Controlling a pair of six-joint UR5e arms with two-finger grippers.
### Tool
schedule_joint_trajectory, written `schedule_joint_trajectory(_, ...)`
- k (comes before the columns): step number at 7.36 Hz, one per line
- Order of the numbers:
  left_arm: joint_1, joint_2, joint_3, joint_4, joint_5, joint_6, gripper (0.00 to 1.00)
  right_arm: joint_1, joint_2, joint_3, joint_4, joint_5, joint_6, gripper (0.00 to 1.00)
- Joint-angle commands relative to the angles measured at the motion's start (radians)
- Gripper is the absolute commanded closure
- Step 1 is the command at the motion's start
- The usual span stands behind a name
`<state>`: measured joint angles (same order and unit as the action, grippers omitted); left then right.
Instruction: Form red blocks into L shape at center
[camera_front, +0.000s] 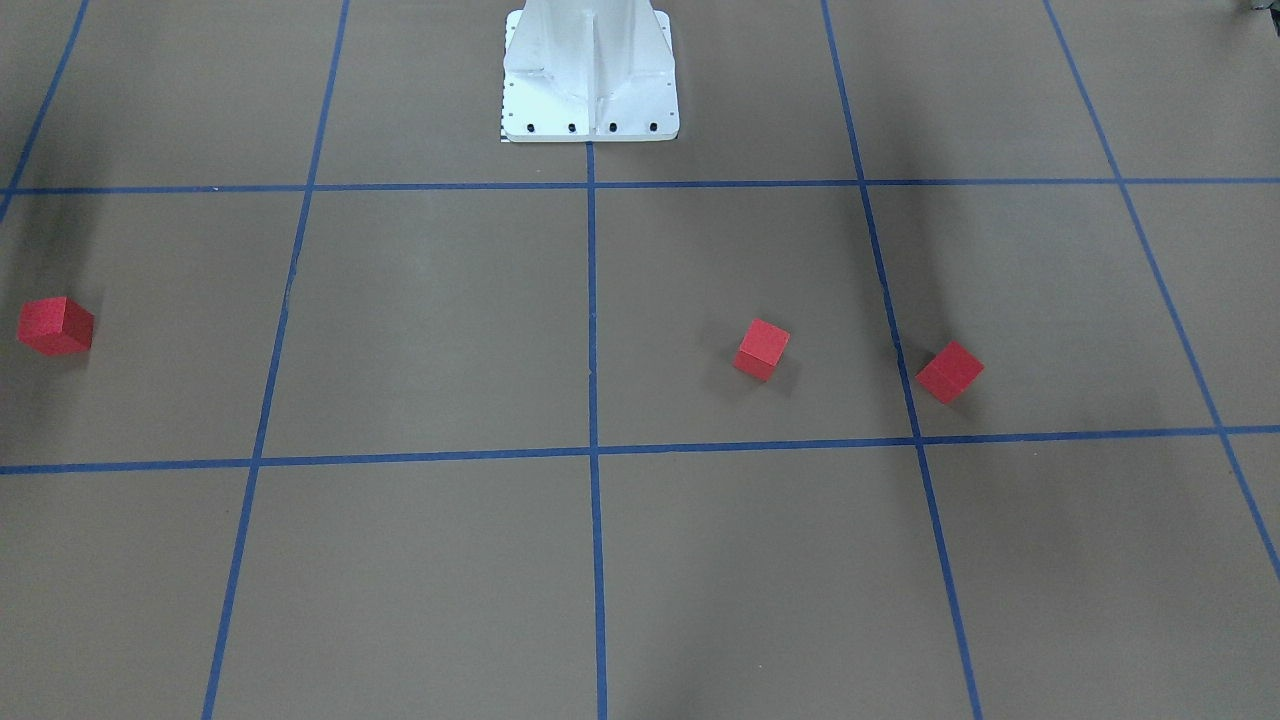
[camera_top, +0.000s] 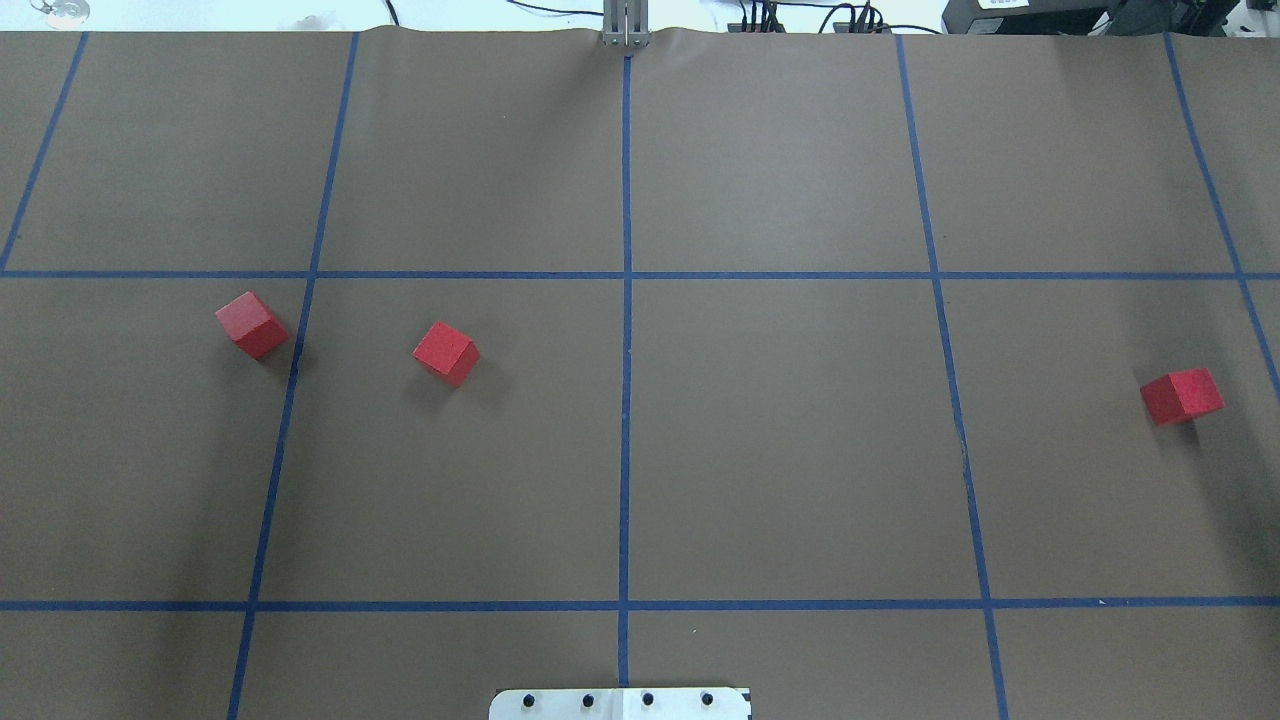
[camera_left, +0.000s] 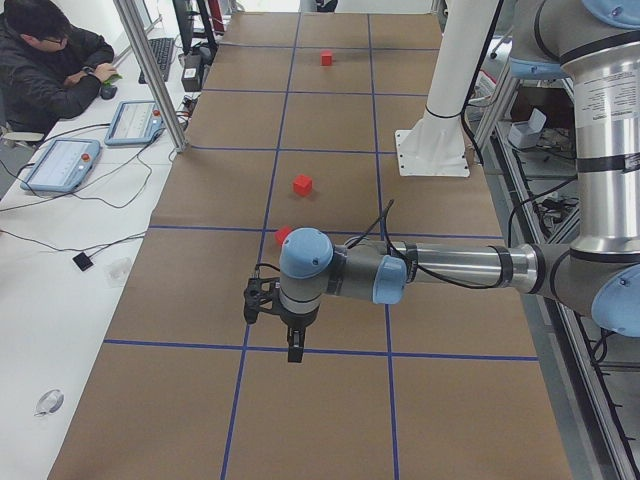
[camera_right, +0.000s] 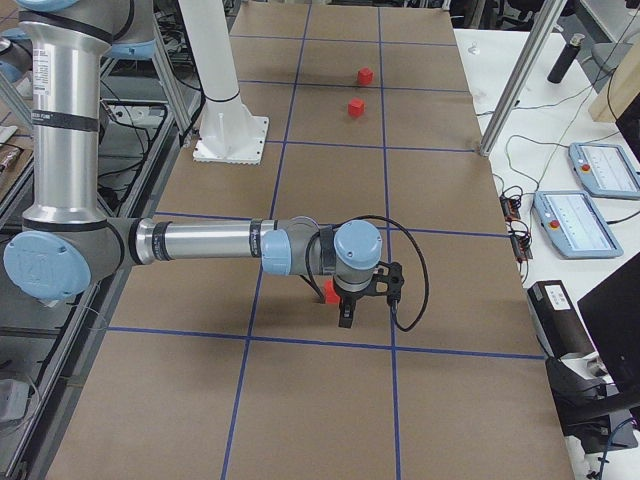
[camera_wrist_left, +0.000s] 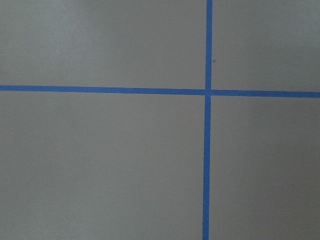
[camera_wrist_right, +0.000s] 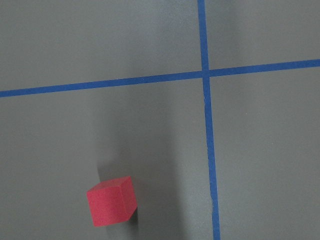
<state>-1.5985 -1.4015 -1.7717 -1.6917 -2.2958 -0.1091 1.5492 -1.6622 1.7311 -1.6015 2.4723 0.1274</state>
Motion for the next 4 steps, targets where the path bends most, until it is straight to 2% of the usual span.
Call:
schedule_joint_trajectory(1,0.002,0.007,0.000,-0.005,-0.005,0.000,0.00,0.000,0.007,0.001,0.000,-0.001,0.001,0.01)
schedule_joint_trajectory(4,0.002,-0.014,0.003,0.003,-0.010,-0.006,0.00,0.000,0.013,0.001,0.000,-0.001,0.001,0.01)
